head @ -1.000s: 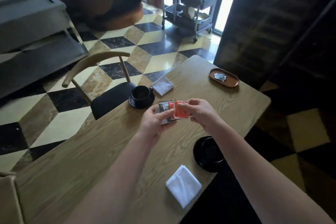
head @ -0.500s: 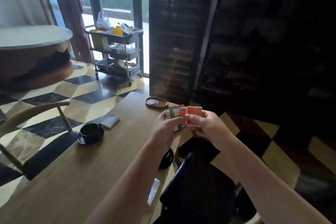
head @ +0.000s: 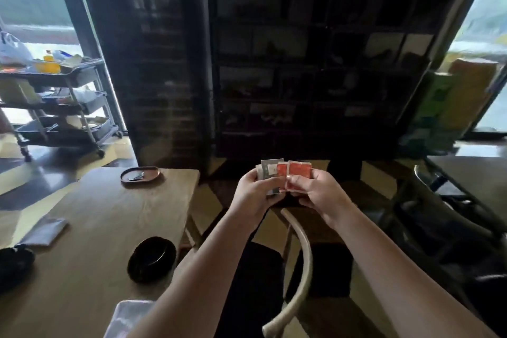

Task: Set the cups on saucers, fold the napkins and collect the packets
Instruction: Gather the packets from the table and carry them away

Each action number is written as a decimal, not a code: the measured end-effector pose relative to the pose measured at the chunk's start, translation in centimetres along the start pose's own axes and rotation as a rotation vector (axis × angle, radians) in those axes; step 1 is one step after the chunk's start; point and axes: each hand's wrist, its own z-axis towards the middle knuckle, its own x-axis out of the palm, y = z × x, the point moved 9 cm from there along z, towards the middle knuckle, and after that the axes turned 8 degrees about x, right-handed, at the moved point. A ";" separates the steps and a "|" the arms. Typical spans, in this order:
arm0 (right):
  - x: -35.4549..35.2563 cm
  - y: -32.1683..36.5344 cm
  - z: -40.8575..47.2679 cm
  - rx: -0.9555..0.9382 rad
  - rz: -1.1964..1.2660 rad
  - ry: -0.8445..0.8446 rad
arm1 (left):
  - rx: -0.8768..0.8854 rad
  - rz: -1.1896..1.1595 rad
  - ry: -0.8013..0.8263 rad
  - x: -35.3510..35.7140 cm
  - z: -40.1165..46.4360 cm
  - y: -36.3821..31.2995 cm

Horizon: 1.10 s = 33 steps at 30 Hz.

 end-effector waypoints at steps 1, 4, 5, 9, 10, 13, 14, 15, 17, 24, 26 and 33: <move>-2.2 -0.6 0.2 0.010 0.002 -0.030 | -0.016 0.004 0.022 2.0 0.7 0.9; -9.2 -2.5 1.0 0.039 0.033 -0.094 | -0.088 -0.040 0.093 8.3 2.6 4.1; -11.7 -2.9 1.2 0.038 0.038 -0.113 | -0.112 -0.070 0.119 10.3 3.2 5.3; -20.7 -4.6 2.4 0.032 0.016 -0.144 | -0.159 -0.068 0.177 17.9 5.8 9.8; -22.9 -5.0 2.8 0.033 0.013 -0.151 | -0.162 -0.061 0.176 19.6 6.6 10.9; -28.8 -5.8 3.8 0.035 0.014 -0.173 | -0.182 -0.057 0.183 24.6 9.2 13.9; -30.5 -6.0 4.1 0.037 0.019 -0.175 | -0.187 -0.055 0.186 26.2 10.0 14.8; -32.3 -6.2 4.5 0.040 0.023 -0.179 | -0.189 -0.052 0.188 27.7 10.8 15.6; -35.4 -6.3 5.4 0.045 0.026 -0.197 | -0.197 -0.049 0.196 30.3 12.2 16.9; -41.8 -7.4 9.9 0.049 0.045 -0.207 | -0.230 -0.046 0.154 34.8 17.1 20.3; -42.4 -7.9 11.6 0.062 0.048 -0.216 | -0.242 -0.039 0.137 34.8 18.7 21.0; -42.9 -8.0 20.9 0.098 0.013 -0.211 | -0.258 -0.021 0.106 32.4 27.9 23.6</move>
